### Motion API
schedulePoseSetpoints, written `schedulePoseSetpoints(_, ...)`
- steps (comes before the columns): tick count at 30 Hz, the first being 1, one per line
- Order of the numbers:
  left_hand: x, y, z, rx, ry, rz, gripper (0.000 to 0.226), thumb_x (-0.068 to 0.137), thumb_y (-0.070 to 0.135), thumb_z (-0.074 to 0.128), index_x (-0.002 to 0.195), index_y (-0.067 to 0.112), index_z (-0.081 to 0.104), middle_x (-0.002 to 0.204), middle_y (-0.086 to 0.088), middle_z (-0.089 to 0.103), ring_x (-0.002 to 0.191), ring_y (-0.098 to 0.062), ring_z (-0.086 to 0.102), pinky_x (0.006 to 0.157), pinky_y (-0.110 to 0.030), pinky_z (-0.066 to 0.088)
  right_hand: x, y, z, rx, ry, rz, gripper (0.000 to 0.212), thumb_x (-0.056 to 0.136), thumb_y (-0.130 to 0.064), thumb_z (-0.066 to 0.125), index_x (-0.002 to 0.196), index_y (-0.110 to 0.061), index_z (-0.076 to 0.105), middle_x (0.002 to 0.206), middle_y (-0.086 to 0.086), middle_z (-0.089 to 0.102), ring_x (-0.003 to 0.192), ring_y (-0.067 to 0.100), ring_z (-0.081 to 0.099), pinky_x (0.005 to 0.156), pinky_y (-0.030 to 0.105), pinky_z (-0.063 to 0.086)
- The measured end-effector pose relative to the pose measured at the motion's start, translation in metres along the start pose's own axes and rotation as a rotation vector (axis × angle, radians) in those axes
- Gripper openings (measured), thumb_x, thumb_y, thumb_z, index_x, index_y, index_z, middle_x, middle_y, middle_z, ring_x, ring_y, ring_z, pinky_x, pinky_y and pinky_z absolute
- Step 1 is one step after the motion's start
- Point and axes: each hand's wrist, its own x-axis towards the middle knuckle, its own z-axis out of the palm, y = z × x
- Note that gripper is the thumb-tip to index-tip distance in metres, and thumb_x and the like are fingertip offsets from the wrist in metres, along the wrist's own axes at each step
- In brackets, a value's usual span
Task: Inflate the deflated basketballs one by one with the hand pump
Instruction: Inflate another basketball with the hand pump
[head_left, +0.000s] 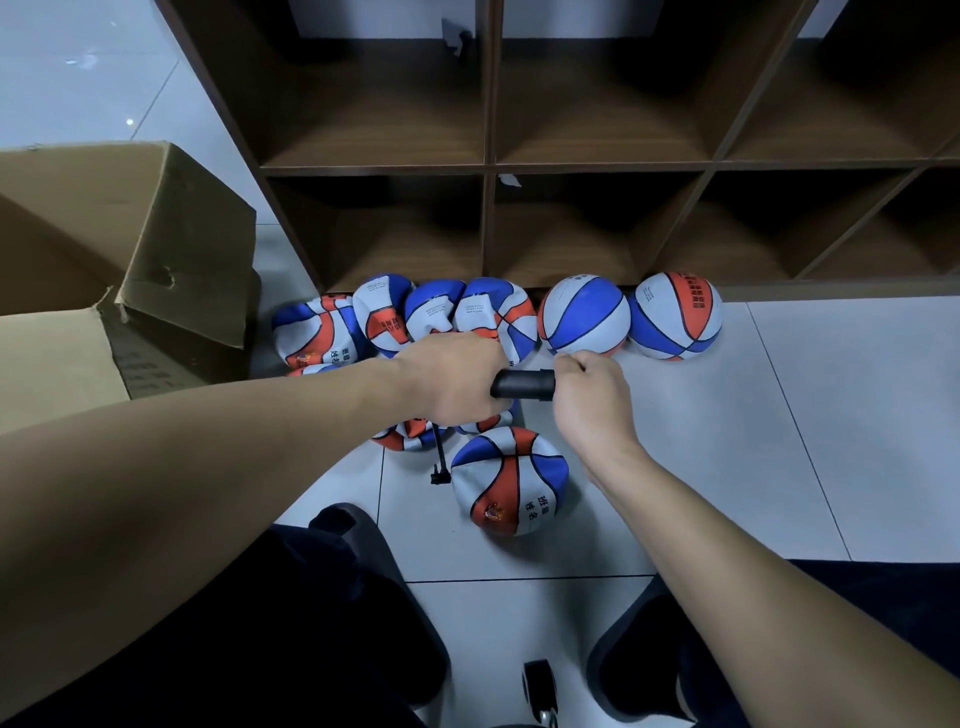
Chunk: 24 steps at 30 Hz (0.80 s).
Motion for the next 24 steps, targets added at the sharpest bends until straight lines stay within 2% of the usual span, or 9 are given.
schedulePoseSetpoints(3,0.0,-0.001,-0.006,-0.048,0.011,-0.004,0.028,0.097,0.044,0.066,0.079,0.022,0.066,0.066,-0.001,0.066,0.062,-0.024,0.065,0.057,-0.036,0.053,0.009,-0.005,-0.009,-0.023,0.005,-0.004,0.04,0.107,-0.021,0.05,0.068,-0.018,0.041,0.065,-0.003,0.042,0.06,0.017,0.038,0.055,0.03,0.032)
schedulePoseSetpoints(6,0.002,-0.015,-0.009,-0.072,-0.01,-0.028,0.027,0.098,0.042,0.068,0.078,0.024,0.064,0.064,0.001,0.063,0.058,-0.02,0.06,0.055,-0.033,0.047,0.025,-0.005,-0.027,0.014,0.035,0.047,0.038,0.099,-0.017,0.052,0.067,-0.02,0.032,0.06,-0.004,0.031,0.06,0.021,0.029,0.056,0.032,0.024)
schedulePoseSetpoints(10,-0.001,-0.04,-0.007,-0.076,-0.049,-0.079,0.023,0.098,0.044,0.07,0.082,0.027,0.066,0.07,0.001,0.069,0.065,-0.022,0.068,0.063,-0.042,0.059,0.037,0.002,-0.049,0.095,0.084,0.136,0.033,0.091,-0.014,0.052,0.066,-0.021,0.032,0.062,-0.001,0.026,0.063,0.023,0.024,0.057,0.037,0.02)
schedulePoseSetpoints(15,-0.003,-0.035,-0.007,-0.09,-0.009,-0.074,0.028,0.1,0.041,0.068,0.077,0.026,0.064,0.065,0.002,0.063,0.058,-0.019,0.061,0.056,-0.035,0.049,0.034,0.0,-0.045,0.089,0.126,0.068,0.037,0.095,-0.014,0.051,0.067,-0.021,0.029,0.06,-0.003,0.025,0.062,0.022,0.023,0.058,0.037,0.02)
schedulePoseSetpoints(19,-0.003,-0.022,-0.009,-0.089,-0.019,-0.077,0.025,0.098,0.037,0.066,0.077,0.024,0.064,0.065,-0.001,0.064,0.057,-0.02,0.059,0.056,-0.038,0.052,0.024,-0.005,-0.033,0.044,0.129,-0.003,0.037,0.095,-0.01,0.049,0.067,-0.019,0.027,0.062,-0.001,0.026,0.063,0.02,0.022,0.059,0.035,0.017)
schedulePoseSetpoints(24,-0.004,-0.006,-0.01,-0.05,0.013,-0.061,0.026,0.099,0.039,0.064,0.078,0.025,0.062,0.065,0.001,0.062,0.056,-0.018,0.057,0.053,-0.03,0.042,0.013,-0.008,-0.018,0.035,0.112,-0.019,0.036,0.099,-0.013,0.049,0.068,-0.015,0.032,0.064,0.002,0.032,0.063,0.02,0.028,0.058,0.036,0.023)
